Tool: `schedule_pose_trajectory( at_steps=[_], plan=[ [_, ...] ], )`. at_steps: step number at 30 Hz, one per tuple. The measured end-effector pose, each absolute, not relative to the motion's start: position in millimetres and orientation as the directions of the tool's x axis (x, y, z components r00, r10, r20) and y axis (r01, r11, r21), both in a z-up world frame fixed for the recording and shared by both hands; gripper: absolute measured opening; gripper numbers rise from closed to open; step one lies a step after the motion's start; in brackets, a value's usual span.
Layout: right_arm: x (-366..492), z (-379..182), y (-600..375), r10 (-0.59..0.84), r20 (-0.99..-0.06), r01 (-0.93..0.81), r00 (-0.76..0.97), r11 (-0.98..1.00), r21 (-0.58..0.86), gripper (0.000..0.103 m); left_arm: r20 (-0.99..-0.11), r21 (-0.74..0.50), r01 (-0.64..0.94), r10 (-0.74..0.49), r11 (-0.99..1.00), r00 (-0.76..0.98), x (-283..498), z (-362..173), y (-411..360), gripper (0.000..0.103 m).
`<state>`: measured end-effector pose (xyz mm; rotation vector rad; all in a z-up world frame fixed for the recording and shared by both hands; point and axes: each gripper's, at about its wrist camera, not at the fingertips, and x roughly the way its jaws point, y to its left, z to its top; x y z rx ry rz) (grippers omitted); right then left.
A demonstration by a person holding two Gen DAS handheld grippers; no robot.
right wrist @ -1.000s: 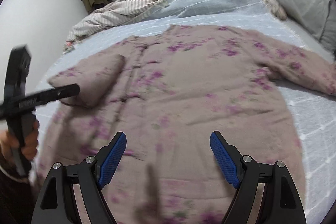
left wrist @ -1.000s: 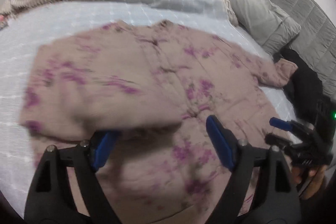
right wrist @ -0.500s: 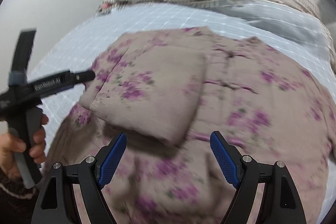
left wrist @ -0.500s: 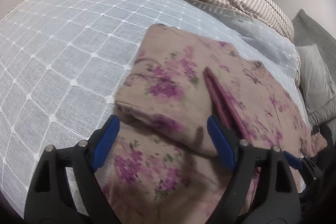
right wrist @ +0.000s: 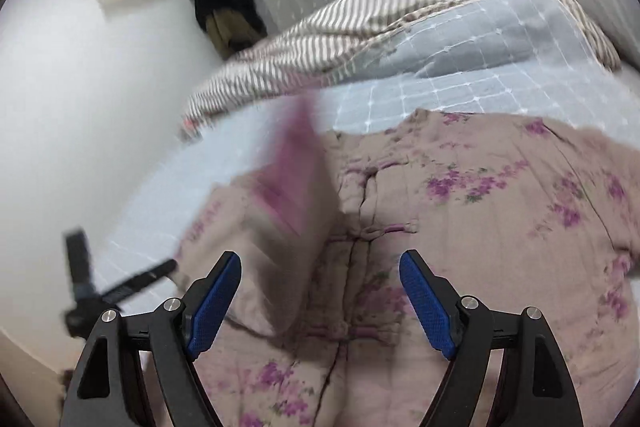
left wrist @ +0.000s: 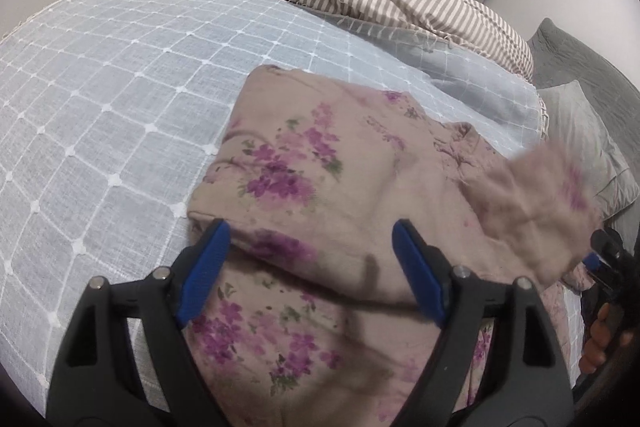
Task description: Fold large clothes
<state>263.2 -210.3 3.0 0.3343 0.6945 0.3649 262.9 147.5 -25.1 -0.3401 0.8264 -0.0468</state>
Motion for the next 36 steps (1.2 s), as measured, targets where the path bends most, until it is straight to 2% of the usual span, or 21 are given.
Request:
schedule_pose_trajectory(
  at_steps=[1, 4, 6, 8, 9, 10, 11, 12, 13, 14, 15, 21, 24, 26, 28, 32, 34, 35, 36],
  plan=[
    [264, 2, -221, 0.427, -0.553, -0.192, 0.716, 0.881, 0.432, 0.083, -0.710, -0.303, -0.087, -0.164, 0.949, 0.684, 262, -24, 146, 0.081],
    [281, -17, -246, 0.347, -0.612, -0.059, 0.710, 0.896, 0.439, 0.083, -0.699, -0.278, -0.081, -0.144, 0.957, 0.700, 261, -23, 142, 0.075],
    [291, -32, -251, 0.346, -0.649, -0.017, 0.678, 0.890, 0.456, 0.082, -0.693, -0.275, -0.080, -0.140, 0.958, 0.707, 261, -22, 142, 0.071],
    [301, -48, -248, 0.323, -0.698, 0.016, 0.639, 0.902, 0.432, 0.082, -0.682, -0.286, -0.077, -0.146, 0.955, 0.716, 261, -22, 143, 0.070],
    [307, -58, -242, 0.277, -0.738, 0.044, 0.615, 0.922, 0.384, 0.078, -0.678, -0.289, -0.076, -0.148, 0.954, 0.720, 262, -22, 143, 0.069],
    [310, -65, -240, 0.256, -0.757, 0.052, 0.601, 0.933, 0.356, 0.072, -0.673, -0.291, -0.074, -0.149, 0.954, 0.724, 262, -22, 144, 0.068],
    [314, -73, -232, 0.237, -0.781, 0.049, 0.578, 0.945, 0.323, 0.049, -0.668, -0.291, -0.071, -0.150, 0.954, 0.729, 262, -23, 144, 0.067],
    [316, -77, -225, 0.248, -0.784, 0.030, 0.569, 0.946, 0.322, 0.035, -0.664, -0.291, -0.067, -0.152, 0.954, 0.732, 263, -23, 144, 0.066],
    [315, -74, -222, 0.235, -0.782, 0.022, 0.577, 0.953, 0.303, 0.029, -0.664, -0.288, -0.066, -0.150, 0.955, 0.733, 264, -24, 144, 0.066],
    [316, -68, -219, 0.218, -0.773, 0.011, 0.595, 0.960, 0.280, 0.019, -0.665, -0.282, -0.067, -0.145, 0.957, 0.733, 264, -24, 143, 0.065],
    [317, -60, -219, 0.214, -0.759, -0.005, 0.615, 0.963, 0.268, 0.018, -0.664, -0.279, -0.066, -0.143, 0.958, 0.734, 265, -24, 142, 0.063],
    [314, 23, -212, 0.187, -0.596, -0.083, 0.781, 0.977, 0.198, 0.016, -0.669, -0.263, -0.041, -0.151, 0.964, 0.728, 268, -26, 132, 0.062],
    [317, 38, -207, 0.132, -0.563, -0.079, 0.815, 0.990, 0.118, 0.016, -0.695, -0.235, -0.030, -0.146, 0.971, 0.704, 271, -32, 123, 0.062],
    [336, 26, -211, 0.104, -0.605, -0.052, 0.789, 0.993, 0.104, 0.018, -0.726, -0.203, -0.030, -0.129, 0.979, 0.676, 275, -38, 116, 0.062],
    [349, 7, -216, 0.069, -0.661, -0.010, 0.747, 0.996, 0.092, 0.024, -0.755, -0.170, -0.030, -0.110, 0.985, 0.647, 277, -45, 110, 0.062],
    [356, -36, -227, -0.097, -0.750, 0.087, 0.654, 0.995, -0.053, 0.027, -0.766, -0.143, -0.023, -0.096, 0.989, 0.636, 274, -42, 103, 0.063],
    [350, -41, -237, -0.104, -0.758, 0.100, 0.644, 0.994, -0.051, 0.034, -0.769, -0.150, -0.019, -0.104, 0.989, 0.631, 273, -38, 102, 0.073],
    [345, -37, -241, -0.100, -0.755, 0.108, 0.648, 0.993, -0.039, 0.046, -0.771, -0.152, -0.021, -0.105, 0.988, 0.629, 273, -36, 101, 0.083],
    [339, -33, -248, -0.095, -0.747, 0.117, 0.658, 0.993, -0.023, 0.061, -0.772, -0.155, -0.026, -0.104, 0.988, 0.628, 271, -34, 101, 0.087]
  ],
)
